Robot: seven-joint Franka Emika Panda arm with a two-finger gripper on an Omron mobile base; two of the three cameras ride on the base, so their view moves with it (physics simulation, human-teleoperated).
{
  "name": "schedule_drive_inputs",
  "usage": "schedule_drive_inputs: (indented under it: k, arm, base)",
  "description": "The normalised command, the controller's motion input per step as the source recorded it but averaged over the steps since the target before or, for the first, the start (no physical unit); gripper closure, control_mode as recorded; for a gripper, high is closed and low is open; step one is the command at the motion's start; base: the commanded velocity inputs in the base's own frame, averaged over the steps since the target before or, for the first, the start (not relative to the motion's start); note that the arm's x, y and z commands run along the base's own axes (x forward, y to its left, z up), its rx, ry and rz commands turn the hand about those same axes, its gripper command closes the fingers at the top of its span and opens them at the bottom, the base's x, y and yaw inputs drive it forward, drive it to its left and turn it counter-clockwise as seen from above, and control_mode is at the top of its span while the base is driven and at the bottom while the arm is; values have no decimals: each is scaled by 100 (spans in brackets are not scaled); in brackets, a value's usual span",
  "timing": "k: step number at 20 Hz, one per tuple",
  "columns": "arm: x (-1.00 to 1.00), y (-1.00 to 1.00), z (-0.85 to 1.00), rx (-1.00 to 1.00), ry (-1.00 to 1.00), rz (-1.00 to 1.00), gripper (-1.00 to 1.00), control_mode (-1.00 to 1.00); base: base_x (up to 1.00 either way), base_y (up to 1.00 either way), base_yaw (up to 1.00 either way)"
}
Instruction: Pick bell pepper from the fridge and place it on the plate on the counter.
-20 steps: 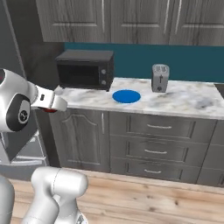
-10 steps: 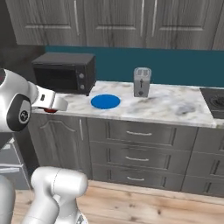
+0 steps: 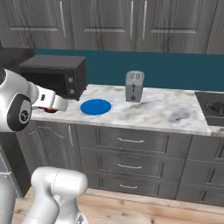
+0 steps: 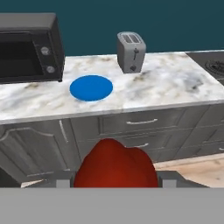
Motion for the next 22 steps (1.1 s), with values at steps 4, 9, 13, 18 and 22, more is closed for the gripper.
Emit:
schedule_drive_inputs:
  k: [4,9,13,18,22]
  arm:
    - [0,0,0,0,0,0,100,100]
    - [0,0,0,0,0,0,100,100]
    - [0,0,0,0,0,0,100,100]
    - [0,0,0,0,0,0,100,100]
    - [0,0,0,0,0,0,100,100]
  base:
    - [48,-6,0]
    - [46,0,0]
    - [49,0,0]
    - [43,0,0]
    - [42,0,0]
